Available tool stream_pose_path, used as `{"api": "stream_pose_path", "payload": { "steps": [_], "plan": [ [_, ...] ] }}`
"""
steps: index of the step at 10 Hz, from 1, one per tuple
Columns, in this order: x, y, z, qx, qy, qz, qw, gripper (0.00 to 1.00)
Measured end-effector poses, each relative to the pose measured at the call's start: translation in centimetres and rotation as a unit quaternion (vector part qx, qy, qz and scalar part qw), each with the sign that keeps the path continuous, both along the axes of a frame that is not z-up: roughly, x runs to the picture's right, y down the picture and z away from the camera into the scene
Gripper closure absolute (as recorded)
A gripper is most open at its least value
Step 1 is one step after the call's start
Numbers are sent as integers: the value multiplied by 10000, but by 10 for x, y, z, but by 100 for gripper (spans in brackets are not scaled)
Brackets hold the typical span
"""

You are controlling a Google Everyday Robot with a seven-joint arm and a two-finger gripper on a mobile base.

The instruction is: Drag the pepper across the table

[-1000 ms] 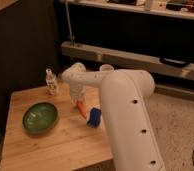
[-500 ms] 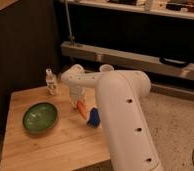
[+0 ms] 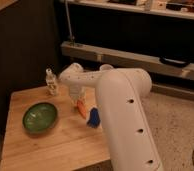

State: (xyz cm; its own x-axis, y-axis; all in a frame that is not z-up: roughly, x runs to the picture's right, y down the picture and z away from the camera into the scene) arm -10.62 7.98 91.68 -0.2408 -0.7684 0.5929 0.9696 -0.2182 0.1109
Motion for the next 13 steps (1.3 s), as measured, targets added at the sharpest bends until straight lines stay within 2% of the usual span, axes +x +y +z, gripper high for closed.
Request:
{"api": "stream_pose_path", "payload": {
  "steps": [8,13],
  "plan": [
    [-13,12,-5,-30,-113,-185,9998,73],
    [-31,35,-16,-60,-257,-452,9986,73]
  ]
}}
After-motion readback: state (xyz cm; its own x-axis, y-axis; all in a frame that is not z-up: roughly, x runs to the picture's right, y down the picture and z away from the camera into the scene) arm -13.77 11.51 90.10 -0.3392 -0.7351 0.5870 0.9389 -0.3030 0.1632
